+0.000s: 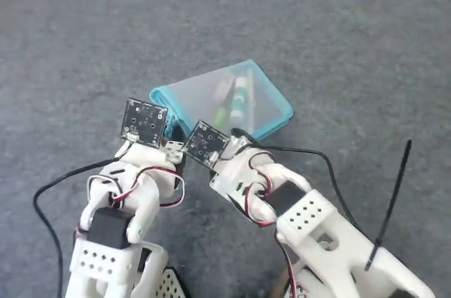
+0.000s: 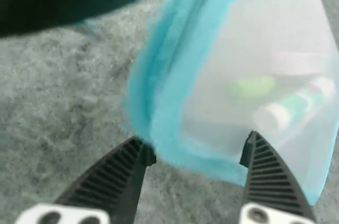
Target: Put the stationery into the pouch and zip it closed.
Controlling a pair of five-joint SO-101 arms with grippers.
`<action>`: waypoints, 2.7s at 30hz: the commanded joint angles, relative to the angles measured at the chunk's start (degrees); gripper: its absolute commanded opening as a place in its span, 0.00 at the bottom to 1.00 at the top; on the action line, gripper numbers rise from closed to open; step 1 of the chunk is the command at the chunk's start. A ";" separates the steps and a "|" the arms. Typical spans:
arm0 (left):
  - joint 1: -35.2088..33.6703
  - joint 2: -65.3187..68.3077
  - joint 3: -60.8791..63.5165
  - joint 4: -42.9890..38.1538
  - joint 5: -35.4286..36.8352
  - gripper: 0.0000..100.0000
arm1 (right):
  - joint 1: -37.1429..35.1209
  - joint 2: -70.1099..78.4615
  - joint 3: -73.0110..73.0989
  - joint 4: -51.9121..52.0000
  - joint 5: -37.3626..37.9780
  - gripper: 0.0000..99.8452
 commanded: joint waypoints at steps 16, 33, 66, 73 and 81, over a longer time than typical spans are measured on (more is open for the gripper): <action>2.20 0.09 -3.03 0.35 -0.62 0.01 | 9.71 12.62 -13.19 -6.81 -4.84 0.00; -8.88 0.18 3.82 -9.32 -0.79 0.01 | 8.57 -10.86 -8.62 19.30 0.35 0.01; -5.63 0.09 11.30 -16.09 -5.27 0.25 | 22.99 -10.15 -6.15 18.24 6.33 0.01; -6.07 0.09 11.38 -16.35 -5.19 0.25 | 28.35 11.65 -16.09 12.97 6.24 0.01; -6.24 -0.26 11.47 -16.09 -4.92 0.25 | 28.26 24.92 -21.36 13.49 1.67 0.01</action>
